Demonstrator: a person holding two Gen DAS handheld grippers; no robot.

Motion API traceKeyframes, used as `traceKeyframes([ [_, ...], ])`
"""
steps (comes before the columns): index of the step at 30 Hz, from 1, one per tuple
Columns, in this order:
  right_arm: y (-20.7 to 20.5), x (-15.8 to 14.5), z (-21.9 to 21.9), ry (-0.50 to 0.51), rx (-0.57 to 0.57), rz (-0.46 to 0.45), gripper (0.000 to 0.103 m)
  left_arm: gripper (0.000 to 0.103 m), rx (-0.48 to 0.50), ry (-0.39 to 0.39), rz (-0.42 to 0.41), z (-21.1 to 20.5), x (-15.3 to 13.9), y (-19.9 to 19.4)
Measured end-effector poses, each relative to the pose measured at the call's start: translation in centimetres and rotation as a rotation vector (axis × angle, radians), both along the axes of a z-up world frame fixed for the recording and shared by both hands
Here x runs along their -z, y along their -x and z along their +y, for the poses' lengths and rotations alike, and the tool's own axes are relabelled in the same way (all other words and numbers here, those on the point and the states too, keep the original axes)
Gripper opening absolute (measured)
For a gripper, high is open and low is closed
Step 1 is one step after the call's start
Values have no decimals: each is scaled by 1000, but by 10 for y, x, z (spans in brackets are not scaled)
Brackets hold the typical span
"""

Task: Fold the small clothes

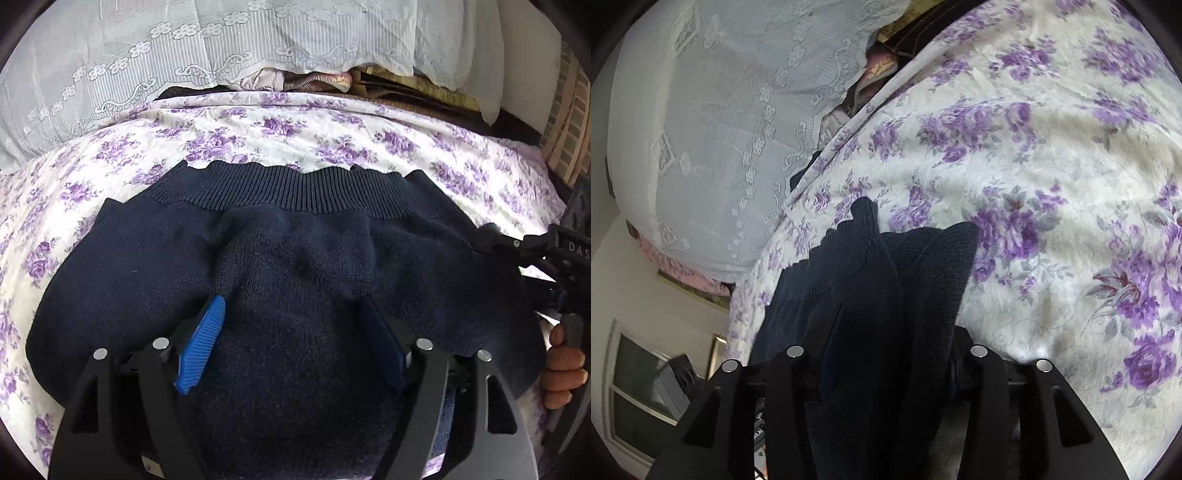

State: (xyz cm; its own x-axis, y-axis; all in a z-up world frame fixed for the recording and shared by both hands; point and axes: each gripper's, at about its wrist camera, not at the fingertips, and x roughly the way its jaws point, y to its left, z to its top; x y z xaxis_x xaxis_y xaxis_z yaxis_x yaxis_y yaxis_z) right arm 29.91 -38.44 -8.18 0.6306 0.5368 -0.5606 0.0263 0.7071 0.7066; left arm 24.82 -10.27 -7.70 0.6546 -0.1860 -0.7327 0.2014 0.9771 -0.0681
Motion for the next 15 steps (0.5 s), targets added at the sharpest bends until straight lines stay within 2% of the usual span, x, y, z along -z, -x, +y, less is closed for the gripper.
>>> traceKeyframes([
  [2,1,-3,7,39,-19,-14,52,73,20,2,18,2,-3,-2],
  [4,3,-5,12,75,-21,-21,53,66,52,26,40,8,-14,-1],
  [6,3,-5,12,79,-7,-27,53,63,67,61,24,16,-26,3],
  [8,3,-5,11,65,3,-31,54,63,41,48,-19,25,-33,3],
  [9,2,-5,12,67,2,-35,55,63,33,34,-10,27,-29,-2],
  [10,2,-6,13,76,1,-39,55,65,34,37,43,29,-14,-10],
  [11,2,-6,14,83,-2,-41,55,67,38,55,47,30,-3,-13],
  [12,2,-6,15,86,-3,-44,55,69,42,59,3,30,1,-10],
  [15,2,-5,16,94,-7,-46,55,72,44,46,2,25,0,-11],
])
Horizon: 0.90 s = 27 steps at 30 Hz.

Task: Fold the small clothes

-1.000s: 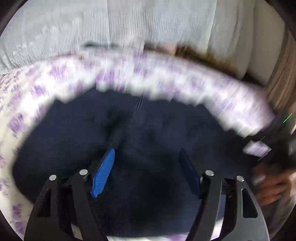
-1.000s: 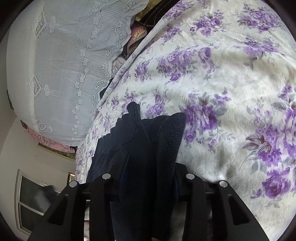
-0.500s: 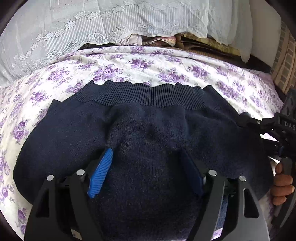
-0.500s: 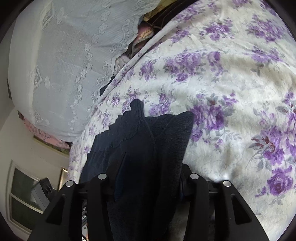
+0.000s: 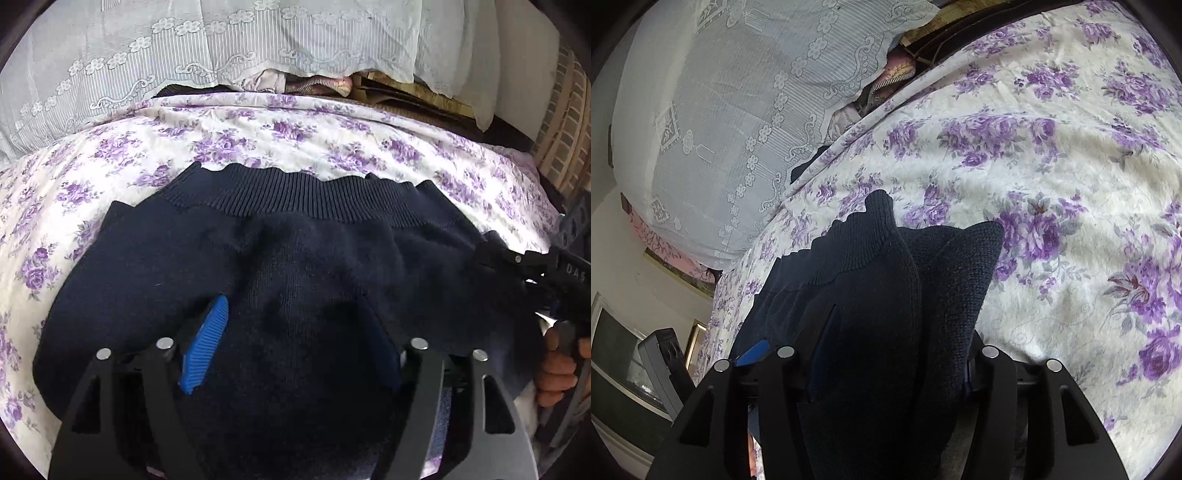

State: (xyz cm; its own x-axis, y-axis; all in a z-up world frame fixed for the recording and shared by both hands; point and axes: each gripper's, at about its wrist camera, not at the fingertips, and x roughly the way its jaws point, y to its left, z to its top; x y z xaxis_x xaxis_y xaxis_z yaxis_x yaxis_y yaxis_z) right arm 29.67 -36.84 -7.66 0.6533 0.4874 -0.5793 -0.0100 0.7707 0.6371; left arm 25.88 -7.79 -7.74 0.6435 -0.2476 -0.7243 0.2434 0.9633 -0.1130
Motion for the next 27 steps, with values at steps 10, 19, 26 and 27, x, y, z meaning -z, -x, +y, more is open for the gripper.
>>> traceKeyframes([
  [10,5,0,-2,14,33,-13,36,90,60,57,-2,2,-1,5],
  [19,11,3,-9,-5,69,-19,18,93,75,34,-7,-3,-2,7],
  [26,20,-38,25,69,54,-72,18,93,78,71,-1,0,-4,5],
  [27,19,-42,30,81,47,-69,18,93,78,78,0,1,-4,5],
])
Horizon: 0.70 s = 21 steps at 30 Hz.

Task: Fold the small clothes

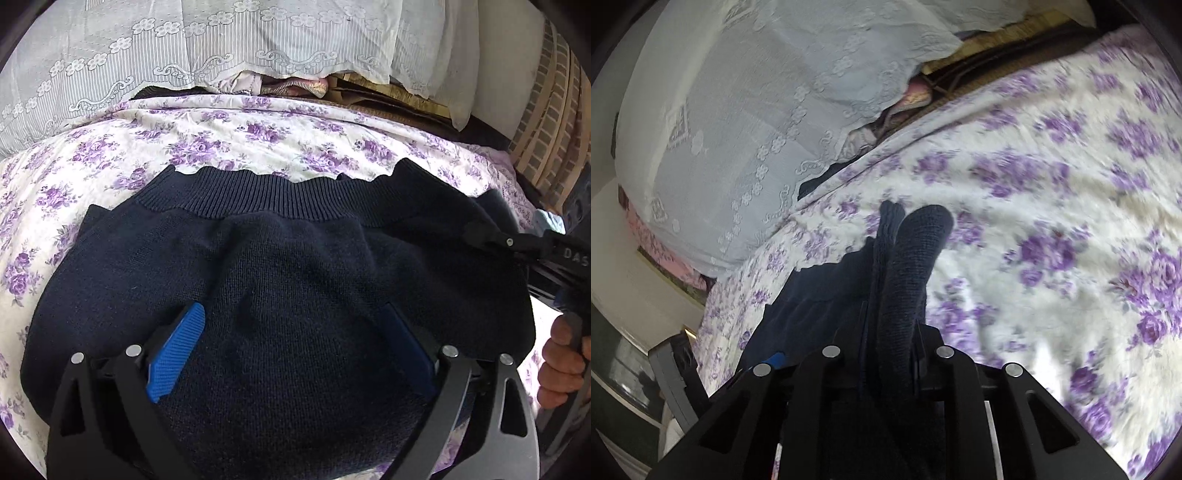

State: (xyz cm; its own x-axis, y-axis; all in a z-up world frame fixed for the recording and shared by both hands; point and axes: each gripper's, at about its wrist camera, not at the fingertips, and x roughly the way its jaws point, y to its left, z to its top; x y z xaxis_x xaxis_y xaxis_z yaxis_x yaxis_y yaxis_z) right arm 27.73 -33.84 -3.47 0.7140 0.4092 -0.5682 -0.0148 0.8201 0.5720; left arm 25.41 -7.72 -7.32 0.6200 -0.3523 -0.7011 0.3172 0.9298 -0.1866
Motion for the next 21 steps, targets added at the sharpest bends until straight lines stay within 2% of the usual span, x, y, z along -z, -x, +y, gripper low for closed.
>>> traceKeyframes([
  [4,-9,-20,14,20,-27,31,18,93,0,78,29,9,-5,-6],
  [8,-18,-36,16,-42,-53,61,17,92,-6,112,54,12,-10,-15],
  [11,-18,-49,27,-94,-89,61,17,92,7,106,30,7,-23,-21],
  [16,-23,-57,63,-124,-138,57,17,92,17,90,-7,0,-44,-34],
  [19,-29,-59,83,-108,-129,62,18,91,9,46,-31,5,-50,-38],
  [21,-34,-59,88,-135,-124,70,18,91,8,53,-36,15,-51,-40],
])
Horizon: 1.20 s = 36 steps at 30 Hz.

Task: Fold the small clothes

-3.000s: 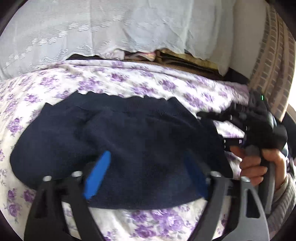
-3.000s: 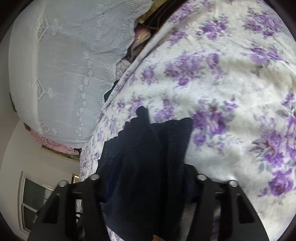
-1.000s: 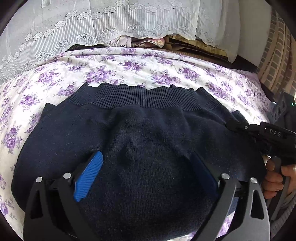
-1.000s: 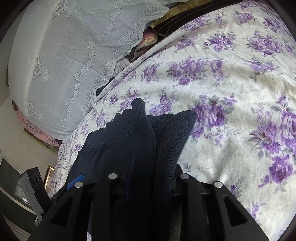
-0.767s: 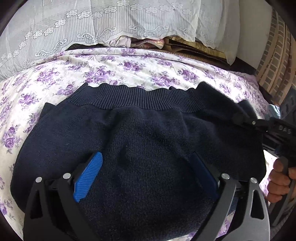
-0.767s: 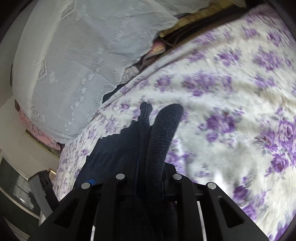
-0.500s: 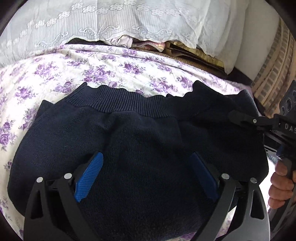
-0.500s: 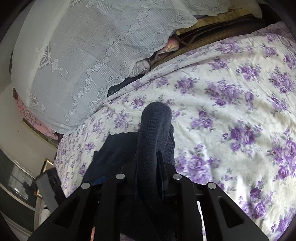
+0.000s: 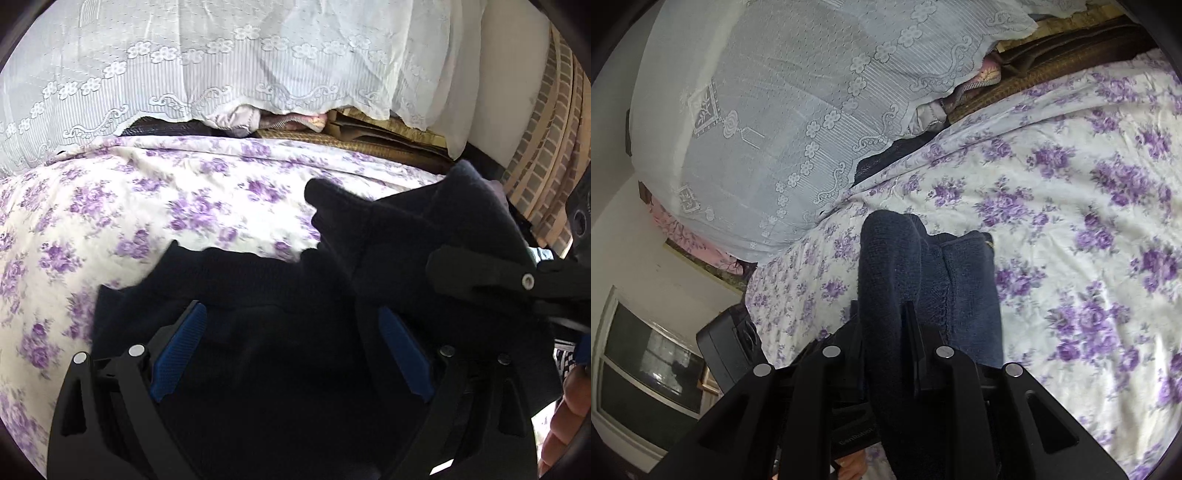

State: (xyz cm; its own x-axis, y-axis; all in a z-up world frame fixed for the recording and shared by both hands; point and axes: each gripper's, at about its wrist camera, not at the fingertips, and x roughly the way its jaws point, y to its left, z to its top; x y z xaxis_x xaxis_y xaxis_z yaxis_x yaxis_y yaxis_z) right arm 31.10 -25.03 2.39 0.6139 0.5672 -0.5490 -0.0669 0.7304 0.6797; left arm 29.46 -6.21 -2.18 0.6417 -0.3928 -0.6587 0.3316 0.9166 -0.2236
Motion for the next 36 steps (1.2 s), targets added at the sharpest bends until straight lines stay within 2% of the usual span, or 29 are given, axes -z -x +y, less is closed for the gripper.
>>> traceKeyframes([
  [3,-5,-2,13,-22,6,5,18,91,-19,45,-2,20,-1,-6],
  [8,-16,-7,36,-51,30,17,18,88,-32,75,-25,44,-5,-11],
  [16,-30,-6,84,-87,43,14,18,83,-76,65,-63,93,-14,-14],
  [22,-36,9,129,-55,70,19,18,83,-118,88,-49,134,1,-18],
  [25,-40,26,147,-40,86,48,18,83,-152,137,-3,158,17,-24],
  [26,-41,33,152,-39,90,66,19,83,-162,169,19,167,22,-27],
  [27,-43,43,158,-56,96,80,24,83,-165,184,56,176,29,-32],
  [29,-47,62,167,-101,100,113,30,83,-188,181,96,187,41,-35],
  [31,-49,77,171,-146,117,138,42,82,-209,207,142,198,50,-38],
  [34,-47,77,178,-135,112,95,47,83,-207,246,154,205,52,-38],
  [36,-49,74,177,-142,89,104,47,84,-203,255,152,206,51,-38],
])
